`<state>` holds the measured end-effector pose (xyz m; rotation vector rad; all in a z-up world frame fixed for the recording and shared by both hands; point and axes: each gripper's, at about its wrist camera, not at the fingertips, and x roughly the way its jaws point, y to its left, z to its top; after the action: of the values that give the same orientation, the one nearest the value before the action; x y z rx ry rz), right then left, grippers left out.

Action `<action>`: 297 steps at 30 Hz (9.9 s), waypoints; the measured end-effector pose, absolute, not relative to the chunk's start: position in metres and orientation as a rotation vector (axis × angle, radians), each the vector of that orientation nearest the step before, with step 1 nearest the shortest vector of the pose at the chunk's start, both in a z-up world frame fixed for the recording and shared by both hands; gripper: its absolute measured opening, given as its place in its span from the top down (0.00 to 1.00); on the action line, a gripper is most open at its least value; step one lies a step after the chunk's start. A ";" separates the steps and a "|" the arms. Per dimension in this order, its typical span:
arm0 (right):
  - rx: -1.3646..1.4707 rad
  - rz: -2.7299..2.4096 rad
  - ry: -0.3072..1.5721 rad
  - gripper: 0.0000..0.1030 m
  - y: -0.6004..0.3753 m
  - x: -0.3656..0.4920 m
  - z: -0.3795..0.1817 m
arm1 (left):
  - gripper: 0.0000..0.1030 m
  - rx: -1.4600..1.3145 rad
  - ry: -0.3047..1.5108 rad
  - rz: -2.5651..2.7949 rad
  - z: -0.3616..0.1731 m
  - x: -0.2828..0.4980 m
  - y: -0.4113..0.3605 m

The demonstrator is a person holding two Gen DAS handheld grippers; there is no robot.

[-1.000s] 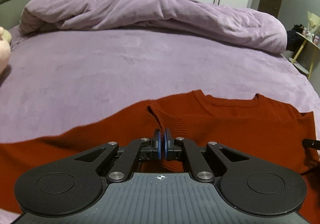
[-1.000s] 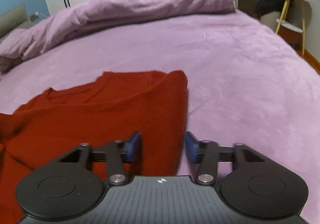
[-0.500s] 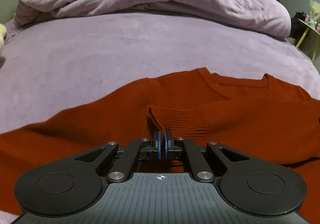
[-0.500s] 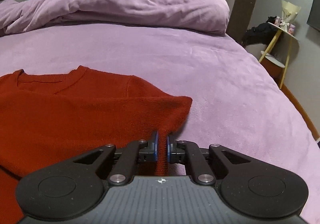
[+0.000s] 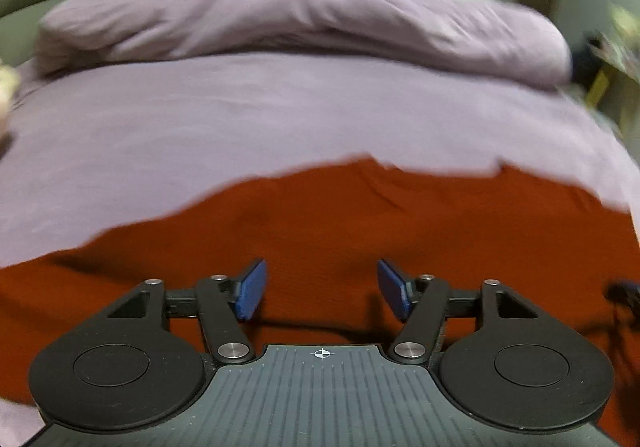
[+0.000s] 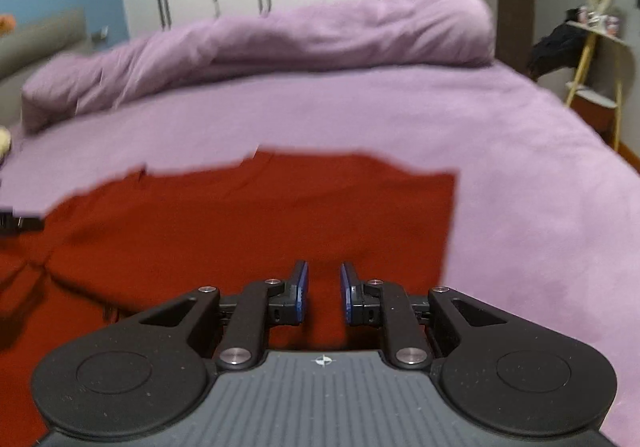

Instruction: Fold small clothes

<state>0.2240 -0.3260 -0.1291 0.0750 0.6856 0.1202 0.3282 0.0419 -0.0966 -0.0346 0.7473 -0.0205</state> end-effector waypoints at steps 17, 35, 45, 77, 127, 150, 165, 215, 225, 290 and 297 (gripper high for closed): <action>-0.033 0.071 0.642 0.92 -0.303 0.251 -0.116 | 0.31 -0.184 0.789 0.069 -0.104 0.356 0.071; -0.136 0.056 0.615 0.92 -0.272 0.289 -0.140 | 0.10 -0.091 0.792 0.139 -0.127 0.380 0.062; -0.051 0.140 0.679 0.88 -0.288 0.239 -0.151 | 0.08 -0.104 0.825 0.130 -0.127 0.361 0.060; 0.152 0.108 0.733 0.39 -0.287 0.092 -0.137 | 0.91 -1.355 0.397 0.561 -0.183 0.126 0.445; 0.241 0.324 0.633 0.94 -0.265 0.216 -0.079 | 0.40 -0.360 0.701 0.033 -0.112 0.198 0.111; -0.021 -0.109 0.718 0.83 -0.326 0.269 -0.113 | 0.41 -0.287 0.735 -0.030 -0.100 0.216 0.087; 0.011 0.218 0.613 0.82 -0.244 0.252 -0.137 | 0.18 -0.115 0.670 0.138 -0.139 0.314 0.060; 0.470 0.163 0.947 0.64 -0.426 -0.039 -0.120 | 0.48 -0.442 0.988 0.036 -0.116 0.029 0.126; 0.681 0.176 1.001 0.93 -0.447 -0.028 -0.139 | 0.93 -0.438 1.070 -0.110 -0.112 0.043 0.125; -0.010 0.179 0.731 0.56 -0.369 0.183 -0.112 | 0.42 -0.268 0.866 -0.025 -0.106 0.230 0.133; -0.109 0.195 0.699 0.93 -0.358 0.179 -0.114 | 0.76 -0.241 0.877 -0.080 -0.105 0.234 0.124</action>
<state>0.1788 -0.3578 -0.1136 -0.1088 0.6986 0.1947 0.2337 0.1241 -0.1054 -0.2412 0.8771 -0.0803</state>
